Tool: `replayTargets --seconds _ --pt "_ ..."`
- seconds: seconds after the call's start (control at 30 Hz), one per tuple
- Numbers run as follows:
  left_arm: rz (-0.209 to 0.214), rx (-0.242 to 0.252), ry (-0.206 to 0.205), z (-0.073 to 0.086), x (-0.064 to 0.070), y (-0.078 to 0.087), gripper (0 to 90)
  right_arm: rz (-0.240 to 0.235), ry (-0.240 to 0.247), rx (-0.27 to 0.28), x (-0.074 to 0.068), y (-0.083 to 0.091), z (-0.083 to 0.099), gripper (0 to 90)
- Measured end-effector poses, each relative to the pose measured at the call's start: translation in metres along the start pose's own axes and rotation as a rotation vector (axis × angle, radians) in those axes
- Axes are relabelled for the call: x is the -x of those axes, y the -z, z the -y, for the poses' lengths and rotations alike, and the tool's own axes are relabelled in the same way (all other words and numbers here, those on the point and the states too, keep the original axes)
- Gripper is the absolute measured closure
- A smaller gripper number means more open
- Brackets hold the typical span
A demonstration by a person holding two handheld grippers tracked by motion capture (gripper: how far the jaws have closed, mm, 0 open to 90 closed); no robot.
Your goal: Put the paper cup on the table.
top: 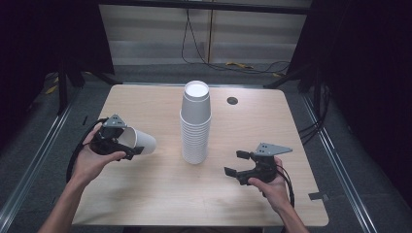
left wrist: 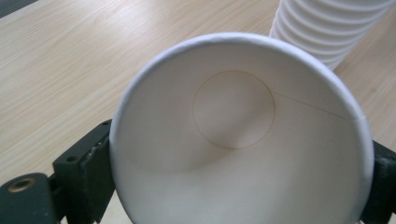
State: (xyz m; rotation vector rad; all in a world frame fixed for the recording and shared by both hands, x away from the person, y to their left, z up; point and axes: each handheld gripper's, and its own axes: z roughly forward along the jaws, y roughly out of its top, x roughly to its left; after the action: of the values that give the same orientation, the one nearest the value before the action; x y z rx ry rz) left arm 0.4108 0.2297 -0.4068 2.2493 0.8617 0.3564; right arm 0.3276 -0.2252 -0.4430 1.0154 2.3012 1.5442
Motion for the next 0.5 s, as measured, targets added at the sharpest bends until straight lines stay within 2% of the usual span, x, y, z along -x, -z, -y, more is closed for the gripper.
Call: replayTargets --seconds 0.13,0.43,0.5 --pt "0.002 -0.036 -0.001 0.002 -0.004 -0.003 8.1 0.007 0.014 -0.002 -0.001 -0.001 0.0 15.5" --pt "-0.027 -0.162 -0.004 0.003 -0.02 -0.016 7.8 0.005 0.008 -0.005 0.0 -0.002 0.001 14.9" --pt "-0.048 -0.185 -0.006 0.002 -0.023 -0.019 7.8 0.004 0.009 -0.004 0.0 -0.002 0.0 15.0"
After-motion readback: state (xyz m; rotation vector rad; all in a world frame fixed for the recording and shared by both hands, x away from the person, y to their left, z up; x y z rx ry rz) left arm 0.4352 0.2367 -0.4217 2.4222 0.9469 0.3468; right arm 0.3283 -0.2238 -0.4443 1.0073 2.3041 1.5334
